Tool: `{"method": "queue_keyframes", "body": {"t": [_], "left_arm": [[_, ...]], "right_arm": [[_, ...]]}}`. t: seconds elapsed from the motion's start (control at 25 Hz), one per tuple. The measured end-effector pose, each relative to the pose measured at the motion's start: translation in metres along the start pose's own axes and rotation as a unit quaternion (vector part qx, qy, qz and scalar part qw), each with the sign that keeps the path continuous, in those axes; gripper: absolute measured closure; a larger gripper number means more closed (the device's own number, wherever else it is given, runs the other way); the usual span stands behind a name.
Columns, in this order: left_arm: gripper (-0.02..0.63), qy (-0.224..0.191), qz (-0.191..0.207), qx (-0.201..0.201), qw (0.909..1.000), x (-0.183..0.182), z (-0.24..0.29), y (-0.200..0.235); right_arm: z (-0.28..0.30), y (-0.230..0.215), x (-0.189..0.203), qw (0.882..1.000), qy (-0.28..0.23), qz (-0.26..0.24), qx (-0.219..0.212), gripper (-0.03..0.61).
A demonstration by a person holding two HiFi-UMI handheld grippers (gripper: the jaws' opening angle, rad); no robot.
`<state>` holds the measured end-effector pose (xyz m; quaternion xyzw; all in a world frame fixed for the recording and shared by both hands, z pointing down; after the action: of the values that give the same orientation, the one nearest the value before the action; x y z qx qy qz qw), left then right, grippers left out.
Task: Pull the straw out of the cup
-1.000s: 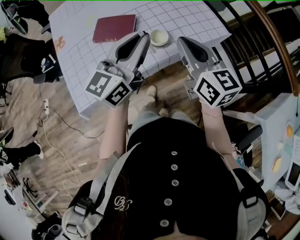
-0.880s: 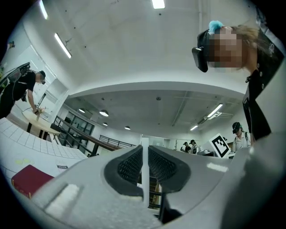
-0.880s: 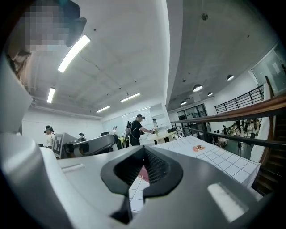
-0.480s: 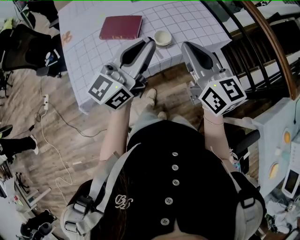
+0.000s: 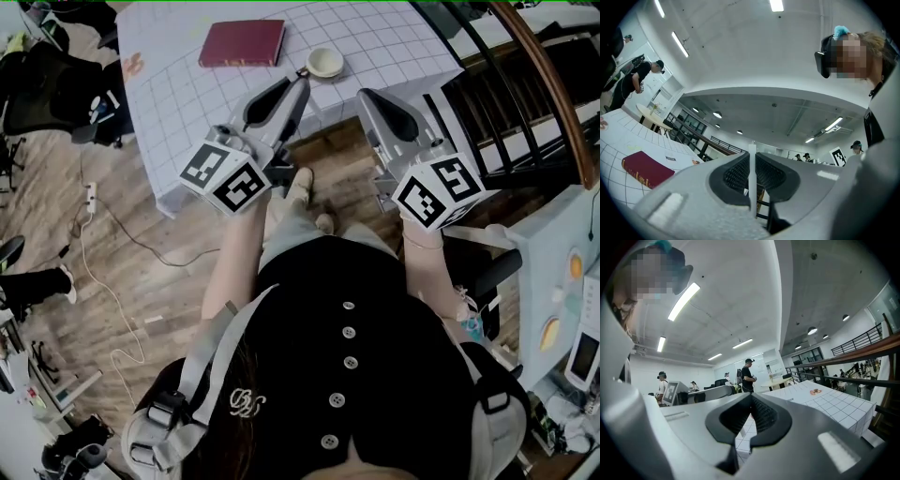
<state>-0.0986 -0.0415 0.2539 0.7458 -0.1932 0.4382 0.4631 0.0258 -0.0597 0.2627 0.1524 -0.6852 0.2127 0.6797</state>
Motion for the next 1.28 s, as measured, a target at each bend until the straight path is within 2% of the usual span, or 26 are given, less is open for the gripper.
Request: {"method": "queue_keyframes", "body": {"t": [0.4,0.92,1.28], "left_arm": [[0.578,-0.002,-0.001,-0.001,1.0,0.007,-0.001,-0.012],[0.578,0.015,0.019,0.015,0.9996,0.007,0.008,-0.022],[0.578,0.016,0.018,0.016,0.9996,0.012,0.009,-0.022]], "right_arm": [[0.002,0.014,0.0,1.0,0.004,-0.012,-0.017,0.58],[0.001,0.011,0.003,1.0,0.012,-0.014,-0.013,0.58],[0.001,0.006,0.001,1.0,0.012,-0.021,-0.005,0.58]]}}
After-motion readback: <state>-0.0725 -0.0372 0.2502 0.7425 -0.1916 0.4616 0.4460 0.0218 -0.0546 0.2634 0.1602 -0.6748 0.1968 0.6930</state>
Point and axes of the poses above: the fingertips, and each gripper's own axes: z forward along the fingers, y to its left, x out of its underside, the point moved 3 cm from there along -z, backward along the fingers, and after that the axes turned 11 degrees about -z, right-handed, at the moved point
